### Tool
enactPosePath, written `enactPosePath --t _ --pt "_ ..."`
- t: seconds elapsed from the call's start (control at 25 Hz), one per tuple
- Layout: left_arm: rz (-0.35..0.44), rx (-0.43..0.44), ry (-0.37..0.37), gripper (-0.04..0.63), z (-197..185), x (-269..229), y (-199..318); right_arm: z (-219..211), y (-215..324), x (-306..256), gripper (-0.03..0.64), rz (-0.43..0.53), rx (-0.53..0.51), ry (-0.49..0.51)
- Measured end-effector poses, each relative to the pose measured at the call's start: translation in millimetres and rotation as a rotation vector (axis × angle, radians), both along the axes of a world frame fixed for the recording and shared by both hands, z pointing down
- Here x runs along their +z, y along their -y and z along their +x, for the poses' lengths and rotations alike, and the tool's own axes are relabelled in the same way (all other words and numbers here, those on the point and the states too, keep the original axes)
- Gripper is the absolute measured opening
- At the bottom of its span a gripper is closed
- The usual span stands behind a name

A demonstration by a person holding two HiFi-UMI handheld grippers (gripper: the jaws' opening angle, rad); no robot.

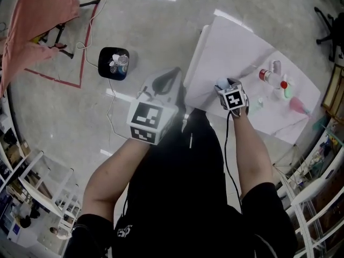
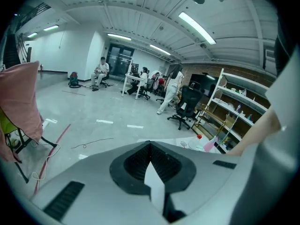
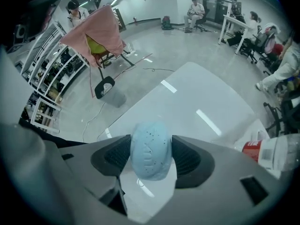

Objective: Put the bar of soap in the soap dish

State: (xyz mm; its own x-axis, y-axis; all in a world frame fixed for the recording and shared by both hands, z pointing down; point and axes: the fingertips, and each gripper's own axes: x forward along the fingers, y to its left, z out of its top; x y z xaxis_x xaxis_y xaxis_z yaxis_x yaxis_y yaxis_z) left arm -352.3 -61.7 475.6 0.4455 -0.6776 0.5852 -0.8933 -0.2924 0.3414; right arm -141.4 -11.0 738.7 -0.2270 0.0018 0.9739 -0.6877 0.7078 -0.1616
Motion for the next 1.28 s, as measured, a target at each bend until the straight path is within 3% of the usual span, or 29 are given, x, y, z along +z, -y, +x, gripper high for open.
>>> enactPosePath --t 0.16,0.32,0.48,0.8,1.28 --pt "0.019 0.025 -0.016 0.008 10 -11 1 15 1 -18 0.287 0.018 0.059 -0.003" --pt "-0.013 0.048 -0.028 0.008 26 -9 -14 42 -2 -34 0.287 0.034 0.134 -0.012" --pt "-0.049 0.075 -0.017 0.008 58 -2 -23 80 -10 -42 0.287 0.034 0.175 -0.019" --pt "-0.014 0.112 -0.013 0.008 127 -13 -13 140 -30 -49 0.287 0.045 0.314 0.047" --pt "-0.022 0.214 0.008 0.008 193 -3 -2 186 -37 -41 0.287 0.052 0.450 0.076"
